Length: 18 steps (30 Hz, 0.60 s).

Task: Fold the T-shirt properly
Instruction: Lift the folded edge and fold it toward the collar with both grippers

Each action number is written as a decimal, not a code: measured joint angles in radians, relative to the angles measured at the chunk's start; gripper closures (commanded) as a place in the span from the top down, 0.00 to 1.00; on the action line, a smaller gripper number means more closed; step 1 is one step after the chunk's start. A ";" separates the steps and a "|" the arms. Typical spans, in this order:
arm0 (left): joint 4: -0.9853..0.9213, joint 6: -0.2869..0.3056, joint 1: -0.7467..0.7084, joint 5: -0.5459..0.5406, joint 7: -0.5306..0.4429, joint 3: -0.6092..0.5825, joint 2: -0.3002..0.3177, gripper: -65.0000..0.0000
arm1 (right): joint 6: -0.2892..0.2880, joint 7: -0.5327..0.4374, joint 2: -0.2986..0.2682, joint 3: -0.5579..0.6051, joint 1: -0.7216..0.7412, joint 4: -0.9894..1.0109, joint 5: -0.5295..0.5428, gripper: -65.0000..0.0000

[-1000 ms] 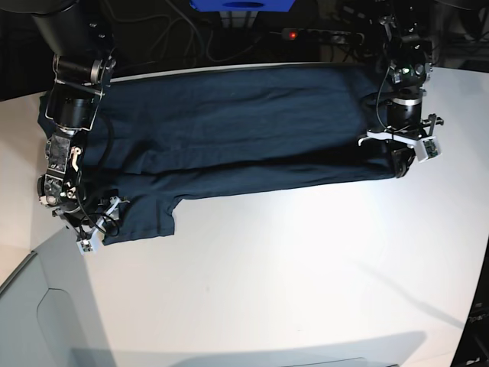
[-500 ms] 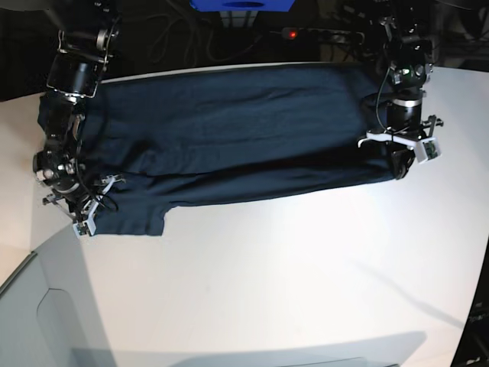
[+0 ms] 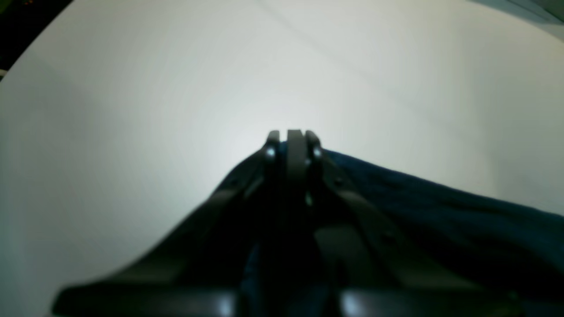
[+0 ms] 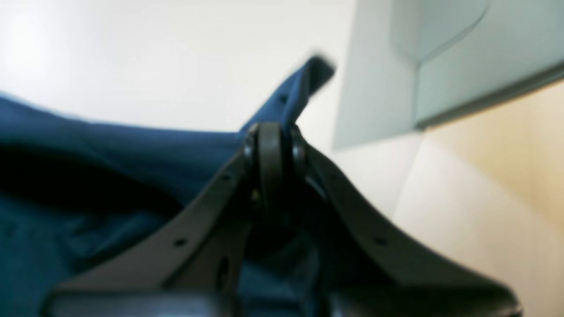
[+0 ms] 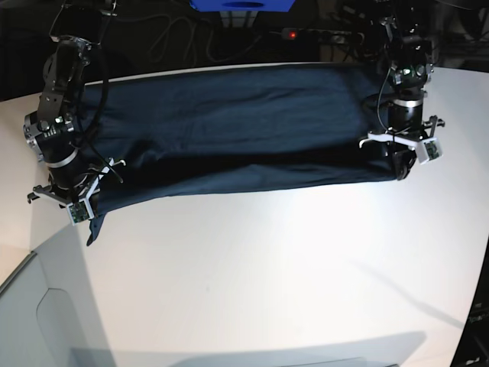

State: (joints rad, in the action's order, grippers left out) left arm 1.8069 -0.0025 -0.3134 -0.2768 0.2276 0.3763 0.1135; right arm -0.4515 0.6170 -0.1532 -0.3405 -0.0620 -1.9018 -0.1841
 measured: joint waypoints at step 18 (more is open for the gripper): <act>0.052 0.003 -0.056 0.001 0.001 0.002 0.000 0.00 | -0.001 -0.011 0.021 -0.092 -0.183 -0.084 0.000 0.00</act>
State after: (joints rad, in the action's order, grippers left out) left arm 1.8587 0.0006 -0.3691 -0.2756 0.2283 0.3779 0.1139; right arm -0.4522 0.6064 -0.1326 -0.4324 -0.2451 -1.9854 -0.1841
